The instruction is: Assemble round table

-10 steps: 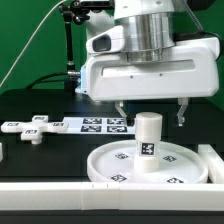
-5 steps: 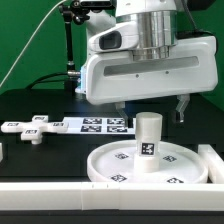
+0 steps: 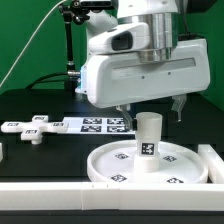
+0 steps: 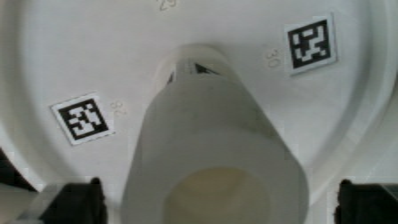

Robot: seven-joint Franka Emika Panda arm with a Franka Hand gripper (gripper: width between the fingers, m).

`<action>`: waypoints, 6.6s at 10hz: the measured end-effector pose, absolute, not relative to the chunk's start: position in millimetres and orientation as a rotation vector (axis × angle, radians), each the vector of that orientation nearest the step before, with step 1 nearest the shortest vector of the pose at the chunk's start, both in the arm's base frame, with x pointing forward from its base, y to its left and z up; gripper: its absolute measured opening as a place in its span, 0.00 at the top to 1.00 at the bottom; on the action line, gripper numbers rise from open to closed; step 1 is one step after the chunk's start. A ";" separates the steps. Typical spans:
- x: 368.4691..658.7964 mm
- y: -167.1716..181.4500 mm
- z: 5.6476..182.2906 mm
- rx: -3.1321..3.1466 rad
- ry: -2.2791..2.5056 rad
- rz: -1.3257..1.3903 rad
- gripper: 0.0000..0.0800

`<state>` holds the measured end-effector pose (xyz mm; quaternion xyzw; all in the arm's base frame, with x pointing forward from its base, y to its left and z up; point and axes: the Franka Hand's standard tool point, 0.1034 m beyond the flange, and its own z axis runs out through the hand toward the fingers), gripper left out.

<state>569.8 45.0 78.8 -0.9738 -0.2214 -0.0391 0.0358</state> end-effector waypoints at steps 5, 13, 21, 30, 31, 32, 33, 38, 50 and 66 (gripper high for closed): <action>569.3 48.1 78.8 -2.772 -1.466 -0.101 0.19; 572.3 41.6 81.1 -2.382 -2.162 -0.028 0.19; 562.9 37.6 74.2 -2.554 -1.902 0.044 0.48; 565.3 36.2 73.6 -3.030 -0.830 0.025 0.48; 564.9 37.3 73.4 -3.056 -0.650 0.024 0.48; 564.5 38.4 73.2 -3.088 -0.444 0.027 0.48; 564.6 39.0 73.4 -3.108 -0.293 0.027 0.48; 564.9 39.0 73.8 -3.123 0.113 0.028 0.48; 555.9 -33.0 118.5 -3.107 -0.470 -0.044 0.19; 495.1 -151.8 79.8 -2.943 -1.187 -0.050 0.19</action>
Offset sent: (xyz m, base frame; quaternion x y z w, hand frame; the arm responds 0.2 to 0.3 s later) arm -0.0007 0.0071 0.0010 -0.0105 -0.0066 -0.2973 0.9547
